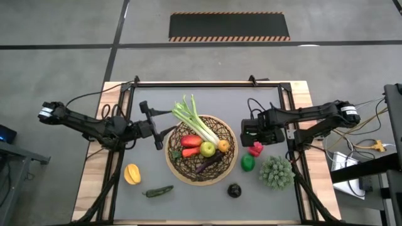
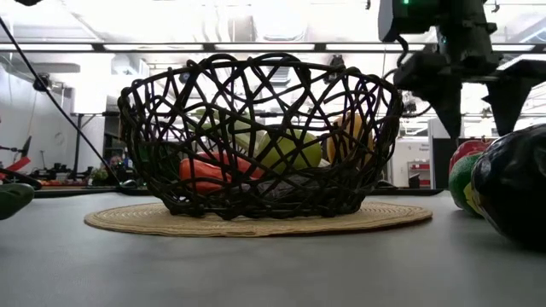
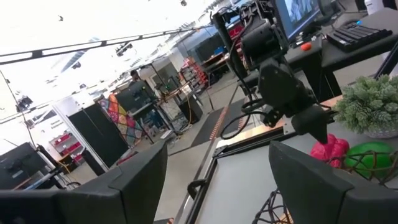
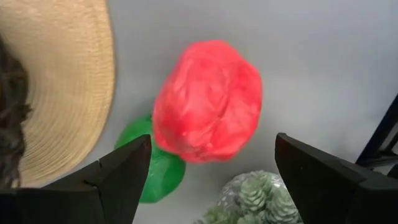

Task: Build produce basket
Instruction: Put the red bell pepper into the wire basket

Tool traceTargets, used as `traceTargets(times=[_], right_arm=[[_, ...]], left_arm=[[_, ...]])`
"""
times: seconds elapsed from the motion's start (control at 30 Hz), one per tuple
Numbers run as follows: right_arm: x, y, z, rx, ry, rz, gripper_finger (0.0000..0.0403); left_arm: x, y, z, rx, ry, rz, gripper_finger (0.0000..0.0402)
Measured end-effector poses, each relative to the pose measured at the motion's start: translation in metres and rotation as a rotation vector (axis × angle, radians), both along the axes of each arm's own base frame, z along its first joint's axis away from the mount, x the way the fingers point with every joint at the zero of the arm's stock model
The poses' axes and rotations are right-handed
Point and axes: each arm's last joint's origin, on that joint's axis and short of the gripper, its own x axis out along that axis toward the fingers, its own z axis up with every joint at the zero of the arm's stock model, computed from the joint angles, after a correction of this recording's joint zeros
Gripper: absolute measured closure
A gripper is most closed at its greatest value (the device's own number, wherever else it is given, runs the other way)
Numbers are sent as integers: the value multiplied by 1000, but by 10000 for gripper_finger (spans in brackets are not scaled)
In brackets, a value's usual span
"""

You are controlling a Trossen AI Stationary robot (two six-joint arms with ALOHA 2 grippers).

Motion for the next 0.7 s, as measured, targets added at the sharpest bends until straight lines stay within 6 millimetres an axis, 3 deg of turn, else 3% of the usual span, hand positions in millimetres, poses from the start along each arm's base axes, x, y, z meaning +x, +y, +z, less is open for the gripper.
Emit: traceTargets(times=[0.7], right_arm=[[-2,0,-33,34,-50,-32,94]], left_arm=[[0,0,-1,18,10,2,139]])
